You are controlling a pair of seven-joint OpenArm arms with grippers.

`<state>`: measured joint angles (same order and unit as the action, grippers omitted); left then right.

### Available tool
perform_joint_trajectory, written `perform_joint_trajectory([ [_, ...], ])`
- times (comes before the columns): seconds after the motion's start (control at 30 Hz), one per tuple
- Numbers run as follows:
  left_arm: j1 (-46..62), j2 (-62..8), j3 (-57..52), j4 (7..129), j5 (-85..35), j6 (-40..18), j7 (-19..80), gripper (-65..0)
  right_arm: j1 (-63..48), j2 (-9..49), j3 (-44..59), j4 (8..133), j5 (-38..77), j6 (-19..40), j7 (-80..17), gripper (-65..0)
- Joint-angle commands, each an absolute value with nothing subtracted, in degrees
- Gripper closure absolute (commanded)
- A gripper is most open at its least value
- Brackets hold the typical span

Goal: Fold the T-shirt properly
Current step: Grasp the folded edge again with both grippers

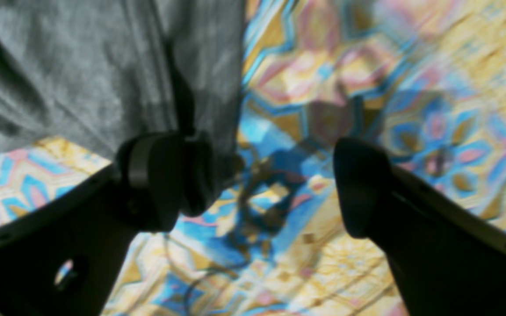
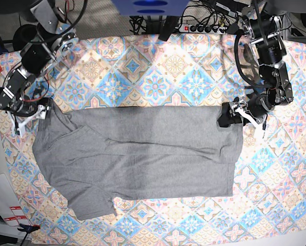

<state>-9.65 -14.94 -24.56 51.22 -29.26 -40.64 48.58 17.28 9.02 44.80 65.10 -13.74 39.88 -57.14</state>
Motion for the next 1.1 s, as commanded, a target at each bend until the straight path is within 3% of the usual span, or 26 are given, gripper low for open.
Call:
perform_joint_trajectory([
  [0.0, -9.89, -15.69, -24.66, 51.56, -27.82, -40.0, 50.33, -49.3, 19.21, 10.42, 44.62, 65.45, -11.82, 40.0, -56.57, -51.3],
  [0.37, -9.89, -15.69, -24.66, 51.56, -27.82, -40.0, 50.51, -49.3, 20.97, 10.42, 44.53, 59.03, -9.54, 40.0, -56.22, -51.3],
  [0.63, -9.89, -15.78, -24.66, 51.56, -27.82, -40.0, 50.77, -49.3, 20.97, 10.51, 44.53, 49.8, -9.8, 40.0, -49.8, -51.3],
  [0.87, -9.98, -15.69, -24.04, 51.65, -27.74, -40.0, 50.77, -47.9, 20.88, 10.51, 44.18, 49.27, -9.89, 40.0, -49.98, -50.3],
  [0.93, -10.15, -15.69, -20.62, 51.74, -27.74, -40.0, 50.42, -42.4, 20.88, 10.51, 44.18, 49.27, -9.89, 40.0, -50.15, -45.7],
  [1.07, -11.03, -15.52, -15.34, 51.74, -27.91, -40.0, 50.33, -26.7, 20.7, 10.59, 44.18, 49.27, -9.98, 40.0, -50.51, -28.3],
])
